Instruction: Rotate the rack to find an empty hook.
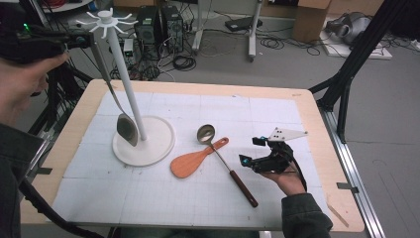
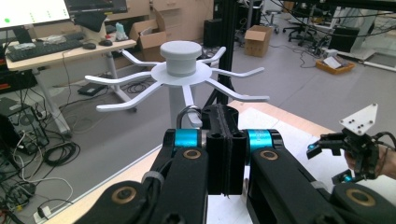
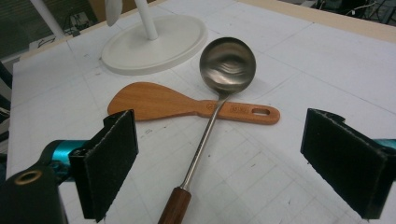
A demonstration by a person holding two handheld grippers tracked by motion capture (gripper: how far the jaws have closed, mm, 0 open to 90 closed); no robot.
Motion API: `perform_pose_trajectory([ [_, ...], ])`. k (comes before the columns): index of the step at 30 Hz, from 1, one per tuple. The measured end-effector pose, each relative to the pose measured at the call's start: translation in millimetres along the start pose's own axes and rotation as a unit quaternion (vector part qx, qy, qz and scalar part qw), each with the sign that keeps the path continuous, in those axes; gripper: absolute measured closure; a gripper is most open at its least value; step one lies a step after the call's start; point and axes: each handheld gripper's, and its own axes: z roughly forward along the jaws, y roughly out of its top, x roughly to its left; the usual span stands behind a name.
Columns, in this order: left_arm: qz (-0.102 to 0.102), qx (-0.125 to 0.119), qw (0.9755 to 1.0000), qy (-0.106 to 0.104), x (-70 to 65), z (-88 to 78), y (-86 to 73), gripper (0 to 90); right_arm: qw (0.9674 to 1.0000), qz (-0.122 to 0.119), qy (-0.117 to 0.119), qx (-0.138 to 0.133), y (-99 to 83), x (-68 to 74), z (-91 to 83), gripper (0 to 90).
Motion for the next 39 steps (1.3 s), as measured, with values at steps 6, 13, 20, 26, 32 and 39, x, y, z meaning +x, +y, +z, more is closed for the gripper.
perform_pose_trajectory([
  [6,0.009,0.002,0.9999,-0.007,-5.3,-2.8,0.5,89.7,1.0,-0.001,-0.002,0.001,0.1,0.2,0.1,10.2],
  [13,0.016,0.002,0.9997,-0.02,-15.0,-1.4,2.0,89.7,1.0,0.0,-0.005,0.0,0.2,0.1,-1.0,10.2],
  [20,0.023,0.006,0.9992,-0.032,-24.0,3.3,2.5,89.7,1.0,-0.003,-0.006,-0.003,0.2,-0.6,-1.3,10.2],
  [26,0.024,0.007,0.999,-0.037,-30.1,11.0,3.4,89.7,1.0,-0.001,-0.006,-0.004,0.2,-0.4,-1.4,10.2],
  [32,0.023,0.006,0.9993,-0.029,-30.9,21.1,6.6,89.7,1.0,0.001,-0.005,-0.004,0.3,-0.5,-2.0,10.2],
  [39,0.02,0.004,0.9997,-0.014,-28.8,22.1,7.5,89.7,1.0,0.0,-0.004,-0.004,0.1,-0.9,-1.0,10.2],
])
